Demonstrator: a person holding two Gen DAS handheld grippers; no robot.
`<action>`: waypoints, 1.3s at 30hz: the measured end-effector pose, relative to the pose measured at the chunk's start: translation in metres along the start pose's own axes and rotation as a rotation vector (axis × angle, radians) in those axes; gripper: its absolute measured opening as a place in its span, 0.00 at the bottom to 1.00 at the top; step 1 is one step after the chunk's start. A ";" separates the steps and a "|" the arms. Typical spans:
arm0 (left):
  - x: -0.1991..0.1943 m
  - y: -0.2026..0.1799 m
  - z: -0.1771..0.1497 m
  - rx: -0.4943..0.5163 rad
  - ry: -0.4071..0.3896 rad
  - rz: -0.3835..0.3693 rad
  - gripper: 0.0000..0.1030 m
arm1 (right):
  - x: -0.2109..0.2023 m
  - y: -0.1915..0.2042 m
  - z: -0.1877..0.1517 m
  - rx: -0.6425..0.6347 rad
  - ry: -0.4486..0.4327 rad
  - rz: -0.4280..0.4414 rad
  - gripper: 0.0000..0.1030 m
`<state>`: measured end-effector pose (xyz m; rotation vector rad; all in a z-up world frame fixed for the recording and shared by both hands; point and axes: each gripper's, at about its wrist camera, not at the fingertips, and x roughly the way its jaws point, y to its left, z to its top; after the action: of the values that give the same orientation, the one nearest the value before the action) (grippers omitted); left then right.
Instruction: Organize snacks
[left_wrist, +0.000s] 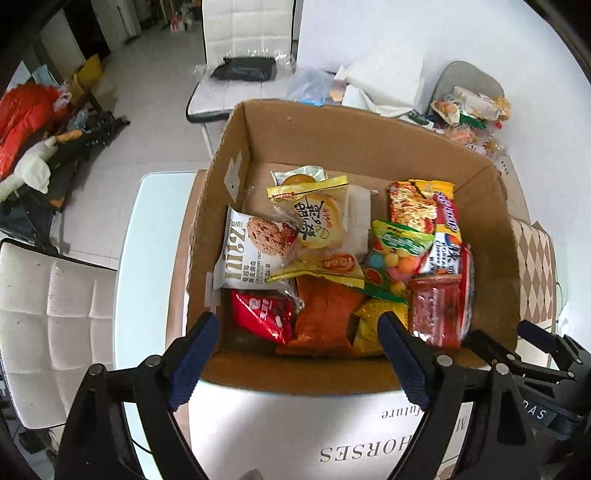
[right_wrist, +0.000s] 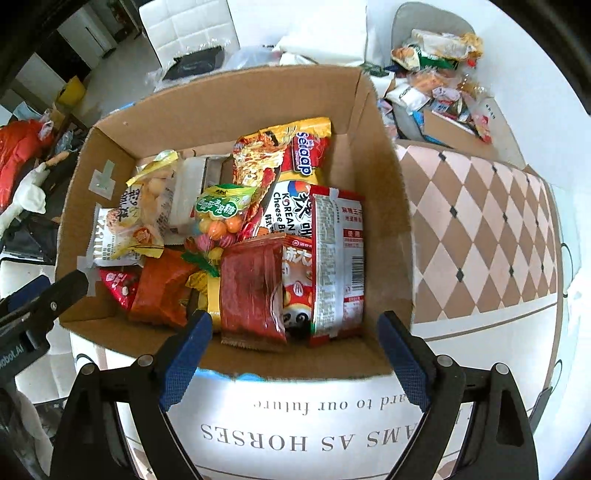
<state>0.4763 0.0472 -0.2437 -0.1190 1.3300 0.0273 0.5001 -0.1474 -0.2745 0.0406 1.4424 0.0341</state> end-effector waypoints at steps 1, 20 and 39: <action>-0.006 -0.001 -0.004 0.003 -0.012 0.003 0.85 | -0.004 0.000 -0.003 -0.004 -0.012 -0.004 0.90; -0.128 -0.023 -0.085 0.025 -0.210 0.010 0.85 | -0.140 -0.012 -0.093 -0.029 -0.247 0.053 0.90; -0.245 -0.034 -0.170 0.030 -0.350 0.007 0.85 | -0.277 -0.037 -0.214 -0.013 -0.416 0.124 0.90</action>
<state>0.2564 0.0079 -0.0431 -0.0790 0.9812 0.0326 0.2523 -0.1962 -0.0292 0.1195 1.0227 0.1291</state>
